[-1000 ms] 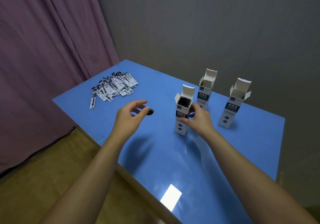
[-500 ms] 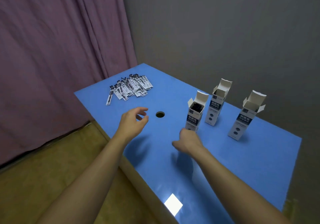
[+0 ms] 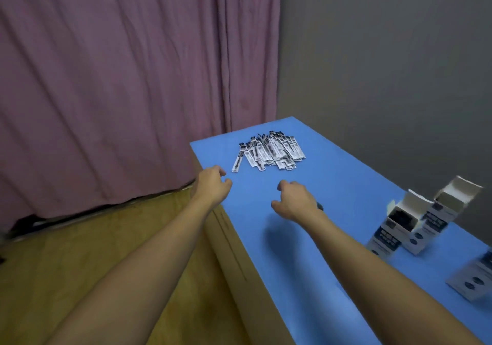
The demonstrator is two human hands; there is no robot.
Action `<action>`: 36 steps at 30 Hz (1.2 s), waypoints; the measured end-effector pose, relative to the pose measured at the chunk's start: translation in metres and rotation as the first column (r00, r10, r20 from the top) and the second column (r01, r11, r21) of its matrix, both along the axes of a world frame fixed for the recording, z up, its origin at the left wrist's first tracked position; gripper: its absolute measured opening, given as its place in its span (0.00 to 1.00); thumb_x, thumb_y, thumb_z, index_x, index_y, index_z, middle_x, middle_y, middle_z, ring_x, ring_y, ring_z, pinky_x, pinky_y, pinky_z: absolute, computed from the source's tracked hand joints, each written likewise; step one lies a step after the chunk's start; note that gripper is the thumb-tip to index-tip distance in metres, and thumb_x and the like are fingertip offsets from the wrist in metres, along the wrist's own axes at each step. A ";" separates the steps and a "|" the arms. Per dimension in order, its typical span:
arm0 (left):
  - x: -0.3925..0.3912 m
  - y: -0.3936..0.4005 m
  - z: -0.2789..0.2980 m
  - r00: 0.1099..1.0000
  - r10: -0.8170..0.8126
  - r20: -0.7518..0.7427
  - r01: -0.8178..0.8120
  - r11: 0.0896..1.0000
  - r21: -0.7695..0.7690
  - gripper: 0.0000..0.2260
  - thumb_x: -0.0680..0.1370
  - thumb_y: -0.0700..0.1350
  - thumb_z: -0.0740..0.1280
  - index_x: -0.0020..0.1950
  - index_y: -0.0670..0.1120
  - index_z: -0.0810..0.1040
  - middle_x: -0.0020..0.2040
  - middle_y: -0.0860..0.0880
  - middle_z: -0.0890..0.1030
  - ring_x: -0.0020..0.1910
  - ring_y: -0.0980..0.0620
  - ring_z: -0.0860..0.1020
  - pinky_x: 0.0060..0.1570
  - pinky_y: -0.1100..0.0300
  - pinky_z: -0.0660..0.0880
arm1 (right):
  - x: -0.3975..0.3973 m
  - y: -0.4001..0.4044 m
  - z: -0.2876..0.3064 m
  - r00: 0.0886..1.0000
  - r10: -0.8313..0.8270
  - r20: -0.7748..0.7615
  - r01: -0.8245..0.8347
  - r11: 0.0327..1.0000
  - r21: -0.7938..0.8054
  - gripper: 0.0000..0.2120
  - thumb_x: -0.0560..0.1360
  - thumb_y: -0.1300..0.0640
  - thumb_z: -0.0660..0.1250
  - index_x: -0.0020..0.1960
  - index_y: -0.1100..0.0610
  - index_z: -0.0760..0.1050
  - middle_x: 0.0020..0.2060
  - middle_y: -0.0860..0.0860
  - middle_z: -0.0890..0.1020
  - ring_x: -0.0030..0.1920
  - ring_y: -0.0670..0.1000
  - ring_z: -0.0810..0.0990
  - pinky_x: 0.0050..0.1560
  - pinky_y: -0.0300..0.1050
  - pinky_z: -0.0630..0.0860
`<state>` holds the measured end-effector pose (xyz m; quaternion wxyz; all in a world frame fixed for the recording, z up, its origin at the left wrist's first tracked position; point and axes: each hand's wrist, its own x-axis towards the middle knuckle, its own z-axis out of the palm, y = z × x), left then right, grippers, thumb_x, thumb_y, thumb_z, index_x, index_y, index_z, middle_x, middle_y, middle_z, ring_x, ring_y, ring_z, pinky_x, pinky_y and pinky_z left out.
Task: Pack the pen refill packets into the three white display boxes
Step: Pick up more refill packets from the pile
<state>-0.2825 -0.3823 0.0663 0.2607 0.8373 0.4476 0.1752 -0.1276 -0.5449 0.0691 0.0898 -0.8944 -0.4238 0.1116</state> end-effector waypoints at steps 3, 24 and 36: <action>-0.005 0.039 -0.010 0.999 0.028 -0.027 -0.029 0.999 -0.033 0.16 0.78 0.48 0.66 0.65 0.46 0.77 0.61 0.47 0.80 0.59 0.47 0.78 0.58 0.51 0.77 | -0.002 0.045 -0.001 1.000 0.010 0.010 -0.010 1.000 -0.017 0.23 0.77 0.48 0.65 0.68 0.56 0.68 0.64 0.56 0.74 0.63 0.59 0.74 0.60 0.53 0.75; 0.090 0.192 -0.051 0.954 -0.108 -0.281 0.076 0.990 -0.121 0.18 0.80 0.55 0.64 0.63 0.44 0.73 0.61 0.45 0.78 0.59 0.43 0.77 0.48 0.54 0.74 | 0.075 0.210 -0.031 0.984 -0.179 0.022 0.180 0.981 -0.069 0.21 0.77 0.49 0.65 0.67 0.57 0.70 0.63 0.57 0.76 0.62 0.59 0.75 0.58 0.51 0.75; 0.191 0.231 -0.069 0.935 -0.147 -0.323 0.048 0.954 -0.295 0.21 0.70 0.56 0.76 0.52 0.44 0.74 0.53 0.45 0.79 0.49 0.43 0.80 0.36 0.56 0.71 | 0.167 0.267 -0.048 0.983 -0.180 -0.041 0.182 0.983 0.039 0.15 0.76 0.51 0.65 0.60 0.58 0.73 0.56 0.57 0.78 0.53 0.58 0.78 0.50 0.49 0.78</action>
